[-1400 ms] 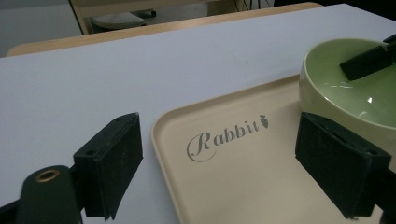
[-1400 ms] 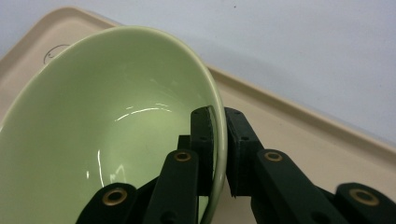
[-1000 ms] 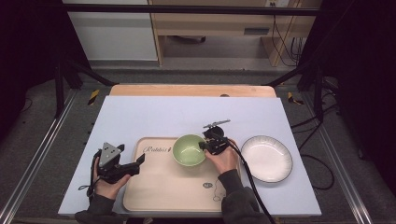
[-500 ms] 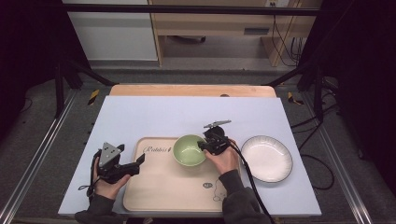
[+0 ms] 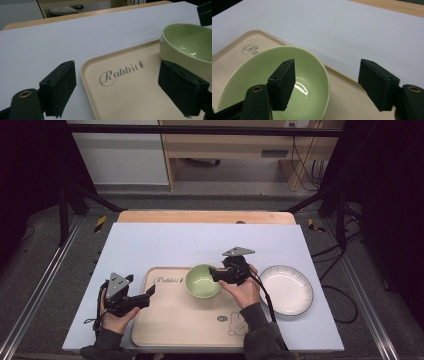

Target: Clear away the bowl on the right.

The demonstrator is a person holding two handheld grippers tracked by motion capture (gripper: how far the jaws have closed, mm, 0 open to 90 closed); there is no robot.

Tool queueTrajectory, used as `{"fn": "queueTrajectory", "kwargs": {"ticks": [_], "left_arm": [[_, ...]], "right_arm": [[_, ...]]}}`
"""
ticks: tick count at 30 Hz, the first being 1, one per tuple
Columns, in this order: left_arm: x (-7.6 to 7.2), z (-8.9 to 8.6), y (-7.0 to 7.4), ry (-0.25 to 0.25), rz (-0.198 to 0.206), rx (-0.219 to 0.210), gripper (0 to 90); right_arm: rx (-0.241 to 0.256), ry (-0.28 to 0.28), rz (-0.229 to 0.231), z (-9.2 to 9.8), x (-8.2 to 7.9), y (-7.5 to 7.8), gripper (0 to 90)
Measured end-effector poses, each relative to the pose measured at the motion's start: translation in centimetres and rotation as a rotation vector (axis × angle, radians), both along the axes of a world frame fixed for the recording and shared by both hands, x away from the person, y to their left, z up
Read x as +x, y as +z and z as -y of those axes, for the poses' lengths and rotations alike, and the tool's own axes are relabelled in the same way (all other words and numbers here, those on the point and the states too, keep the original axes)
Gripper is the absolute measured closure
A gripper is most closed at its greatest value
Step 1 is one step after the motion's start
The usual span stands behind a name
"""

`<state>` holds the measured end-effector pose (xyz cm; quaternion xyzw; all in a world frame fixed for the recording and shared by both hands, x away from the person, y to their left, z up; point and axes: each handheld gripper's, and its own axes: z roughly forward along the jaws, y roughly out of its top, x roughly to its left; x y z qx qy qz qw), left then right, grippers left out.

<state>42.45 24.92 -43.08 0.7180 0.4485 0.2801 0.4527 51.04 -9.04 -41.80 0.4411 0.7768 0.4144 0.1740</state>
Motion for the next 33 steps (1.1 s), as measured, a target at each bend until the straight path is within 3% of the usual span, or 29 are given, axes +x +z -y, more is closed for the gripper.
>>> {"fn": "queueTrajectory", "kwargs": {"ticks": [4, 9, 13, 22, 33], "left_arm": [[0.0, 0.0, 0.0, -0.001, -0.001, 0.0, 14.5], [0.0, 0.0, 0.0, -0.003, 0.0, -0.001, 14.4], [0.0, 0.0, 0.0, -0.003, 0.0, -0.002, 14.3], [0.0, 0.0, 0.0, -0.007, -0.001, -0.002, 13.8], [-0.1, 0.0, 0.0, -0.015, -0.002, 0.0, 13.4]], "right_arm": [[-0.008, 0.001, 0.034, 0.3, -0.4, 0.4, 23.4], [0.025, 0.03, 0.081, 0.9, -1.4, 1.2, 21.2], [0.02, 0.032, 0.108, 1.6, -2.2, 1.5, 20.1], [0.058, 0.055, 0.155, 4.3, -4.0, 1.1, 17.5], [0.065, 0.064, 0.211, 6.5, -6.0, 0.8, 15.3]]}}
